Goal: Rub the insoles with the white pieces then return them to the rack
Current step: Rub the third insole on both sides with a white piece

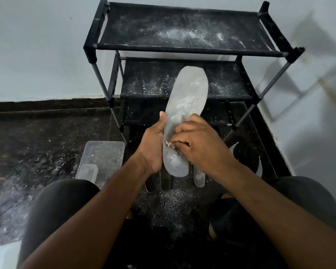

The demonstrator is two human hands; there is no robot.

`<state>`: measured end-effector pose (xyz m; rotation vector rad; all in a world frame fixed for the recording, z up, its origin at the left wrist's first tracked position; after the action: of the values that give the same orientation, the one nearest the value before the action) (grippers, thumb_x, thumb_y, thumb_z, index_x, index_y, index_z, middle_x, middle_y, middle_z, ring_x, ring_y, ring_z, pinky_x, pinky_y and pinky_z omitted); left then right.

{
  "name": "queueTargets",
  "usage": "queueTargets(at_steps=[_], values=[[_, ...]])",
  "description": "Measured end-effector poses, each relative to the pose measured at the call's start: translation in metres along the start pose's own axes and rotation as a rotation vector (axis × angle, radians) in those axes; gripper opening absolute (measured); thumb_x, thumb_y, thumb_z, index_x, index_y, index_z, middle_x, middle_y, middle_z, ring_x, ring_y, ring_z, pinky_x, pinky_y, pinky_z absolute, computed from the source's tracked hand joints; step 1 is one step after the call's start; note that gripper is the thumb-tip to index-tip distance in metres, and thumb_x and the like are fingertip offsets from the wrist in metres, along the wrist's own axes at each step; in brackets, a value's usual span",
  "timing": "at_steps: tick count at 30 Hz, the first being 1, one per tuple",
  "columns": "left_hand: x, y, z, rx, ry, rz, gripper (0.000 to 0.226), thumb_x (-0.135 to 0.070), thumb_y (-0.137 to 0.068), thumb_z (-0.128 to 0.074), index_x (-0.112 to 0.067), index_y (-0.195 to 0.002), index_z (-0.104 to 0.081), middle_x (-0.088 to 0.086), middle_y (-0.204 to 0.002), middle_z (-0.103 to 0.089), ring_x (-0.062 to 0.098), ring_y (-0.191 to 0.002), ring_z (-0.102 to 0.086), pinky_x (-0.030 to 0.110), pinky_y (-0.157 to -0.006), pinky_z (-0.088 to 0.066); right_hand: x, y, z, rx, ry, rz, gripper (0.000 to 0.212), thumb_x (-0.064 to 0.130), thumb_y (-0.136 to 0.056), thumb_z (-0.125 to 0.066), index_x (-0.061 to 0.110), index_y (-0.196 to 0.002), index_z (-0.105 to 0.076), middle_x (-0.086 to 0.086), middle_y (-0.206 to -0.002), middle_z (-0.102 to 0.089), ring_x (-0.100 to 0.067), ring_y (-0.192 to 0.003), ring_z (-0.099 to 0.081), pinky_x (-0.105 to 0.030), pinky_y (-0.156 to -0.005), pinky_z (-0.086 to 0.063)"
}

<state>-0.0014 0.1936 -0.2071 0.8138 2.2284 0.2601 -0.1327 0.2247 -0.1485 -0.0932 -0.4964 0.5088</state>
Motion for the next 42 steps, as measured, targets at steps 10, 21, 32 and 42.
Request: queueTargets(at_steps=[10,21,32,42], values=[[-0.004,0.001,-0.001,0.022,0.000,0.015,0.072,-0.063,-0.105,-0.028,-0.006,-0.135,-0.061,0.017,-0.121,-0.071,0.030,-0.103,-0.071,0.042,-0.089,-0.059,0.001,0.001,0.004,0.021,-0.043,-0.027,0.015,0.026,-0.085,-0.072,0.024,-0.099,-0.077,0.021,-0.090,-0.062,-0.003,-0.088,-0.040,-0.014,-0.077,-0.034],[-0.002,-0.003,0.001,0.085,0.039,0.022,0.076,-0.064,-0.106,-0.025,-0.006,-0.145,-0.053,0.019,-0.138,-0.061,0.033,-0.120,-0.064,0.049,-0.102,-0.054,0.000,0.010,0.006,0.236,-0.013,-0.011,0.011,0.030,-0.084,-0.074,0.030,-0.095,-0.076,0.021,-0.092,-0.060,0.001,-0.091,-0.046,-0.019,-0.083,-0.044],[0.000,-0.003,0.000,0.122,0.060,0.031,0.077,-0.064,-0.106,-0.024,-0.006,-0.152,-0.044,0.018,-0.139,-0.061,0.029,-0.109,-0.066,0.045,-0.095,-0.058,0.002,0.015,0.012,0.411,-0.116,-0.066,0.008,0.024,-0.084,-0.075,0.026,-0.092,-0.076,0.019,-0.089,-0.065,0.005,-0.087,-0.057,-0.027,-0.094,-0.049],[0.000,-0.006,0.004,0.133,0.075,0.029,0.080,-0.065,-0.106,-0.023,-0.003,-0.142,-0.059,0.015,-0.138,-0.061,0.021,-0.097,-0.063,0.039,-0.089,-0.057,0.002,0.018,0.014,0.510,-0.194,-0.114,0.007,0.018,-0.083,-0.075,0.025,-0.084,-0.076,0.018,-0.084,-0.068,0.005,-0.078,-0.064,-0.026,-0.085,-0.054]])
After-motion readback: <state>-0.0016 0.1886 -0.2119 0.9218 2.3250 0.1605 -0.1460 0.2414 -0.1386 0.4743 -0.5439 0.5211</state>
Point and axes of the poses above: each hand's wrist, its own y-axis away from the middle knuckle, its own z-axis out of the back of the hand, x = y × z, the point moved 1 cm from there along -y, towards the middle knuckle
